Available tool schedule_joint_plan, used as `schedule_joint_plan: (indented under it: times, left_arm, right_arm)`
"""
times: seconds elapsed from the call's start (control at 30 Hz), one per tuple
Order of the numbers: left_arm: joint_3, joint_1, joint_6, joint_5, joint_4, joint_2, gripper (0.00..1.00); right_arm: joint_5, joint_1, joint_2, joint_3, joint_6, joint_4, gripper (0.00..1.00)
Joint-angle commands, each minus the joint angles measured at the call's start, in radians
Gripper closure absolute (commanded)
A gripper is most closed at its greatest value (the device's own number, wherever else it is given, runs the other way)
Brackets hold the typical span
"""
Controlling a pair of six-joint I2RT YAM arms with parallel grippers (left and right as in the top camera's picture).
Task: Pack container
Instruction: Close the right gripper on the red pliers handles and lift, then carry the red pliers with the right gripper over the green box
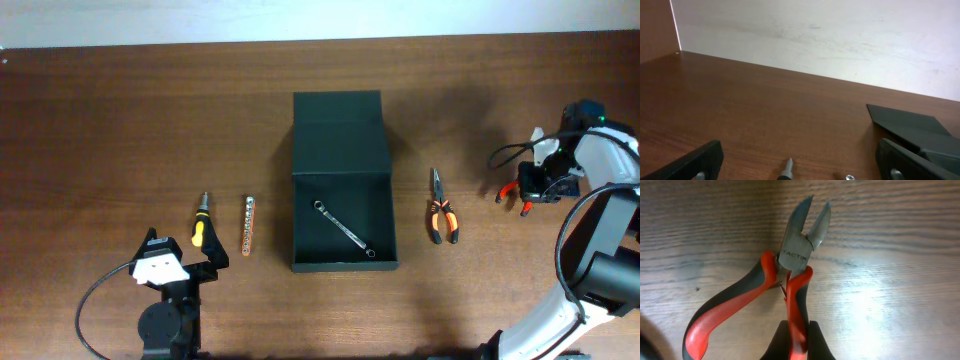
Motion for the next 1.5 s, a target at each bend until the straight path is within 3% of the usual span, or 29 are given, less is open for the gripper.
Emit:
schedule_joint_plan:
  times: [0.0, 0.3, 0.6, 0.93, 1.13, 1.47]
  left_arm:
    - [-0.004, 0.005, -0.005, 0.004, -0.001, -0.008, 0.01]
    - [-0.004, 0.005, -0.005, 0.004, -0.001, -0.008, 0.01]
    - [-0.004, 0.005, -0.005, 0.004, -0.001, -0.008, 0.01]
    - [-0.004, 0.005, -0.005, 0.004, -0.001, -0.008, 0.01]
    - [-0.004, 0.005, -0.005, 0.004, -0.001, -0.008, 0.01]
    - [-0.004, 0.005, -0.005, 0.004, -0.001, -0.008, 0.01]
  right_arm:
    - [-0.031, 0.005, 0.007, 0.099, 0.035, -0.053, 0.96]
    - [-0.229, 0.046, 0.007, 0.438, 0.034, -0.283, 0.96]
    - [-0.23, 0.267, 0.007, 0.715, 0.015, -0.555, 0.96]
    - [-0.213, 0.631, 0.007, 0.725, 0.052, -0.657, 0.96]
    - [-0.075, 0.818, 0.007, 0.721, -0.034, -0.658, 0.96]
    - [0.045, 0.923, 0.007, 0.616, -0.137, -0.512, 0.96]
